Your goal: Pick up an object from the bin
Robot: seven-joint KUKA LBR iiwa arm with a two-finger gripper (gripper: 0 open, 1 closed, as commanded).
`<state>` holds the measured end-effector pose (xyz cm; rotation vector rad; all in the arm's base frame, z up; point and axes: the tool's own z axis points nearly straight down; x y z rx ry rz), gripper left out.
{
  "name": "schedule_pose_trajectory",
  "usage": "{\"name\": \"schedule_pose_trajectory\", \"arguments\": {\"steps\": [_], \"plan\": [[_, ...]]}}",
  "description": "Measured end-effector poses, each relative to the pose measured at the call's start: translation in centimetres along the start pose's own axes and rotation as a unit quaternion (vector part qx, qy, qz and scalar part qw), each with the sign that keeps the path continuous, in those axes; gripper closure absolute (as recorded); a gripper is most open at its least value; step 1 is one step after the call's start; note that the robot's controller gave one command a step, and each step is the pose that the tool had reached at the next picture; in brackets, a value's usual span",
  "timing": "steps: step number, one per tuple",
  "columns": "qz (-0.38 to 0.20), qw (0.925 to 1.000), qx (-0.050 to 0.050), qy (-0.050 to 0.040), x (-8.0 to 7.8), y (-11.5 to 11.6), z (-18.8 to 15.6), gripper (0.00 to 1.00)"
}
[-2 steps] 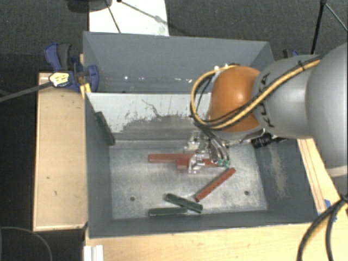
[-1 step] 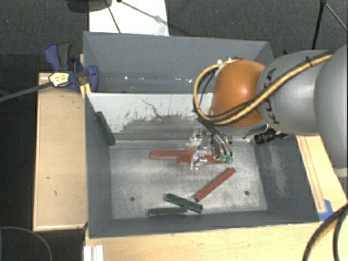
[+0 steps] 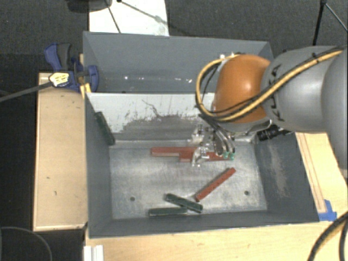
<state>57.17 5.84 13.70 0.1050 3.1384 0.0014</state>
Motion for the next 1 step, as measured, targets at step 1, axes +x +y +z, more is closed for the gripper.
{"name": "schedule_pose_trajectory", "arguments": {"steps": [1], "plan": [[0.000, 1.0000, 0.000, -0.0015, -0.05, 0.00, -1.04, 1.00]]}}
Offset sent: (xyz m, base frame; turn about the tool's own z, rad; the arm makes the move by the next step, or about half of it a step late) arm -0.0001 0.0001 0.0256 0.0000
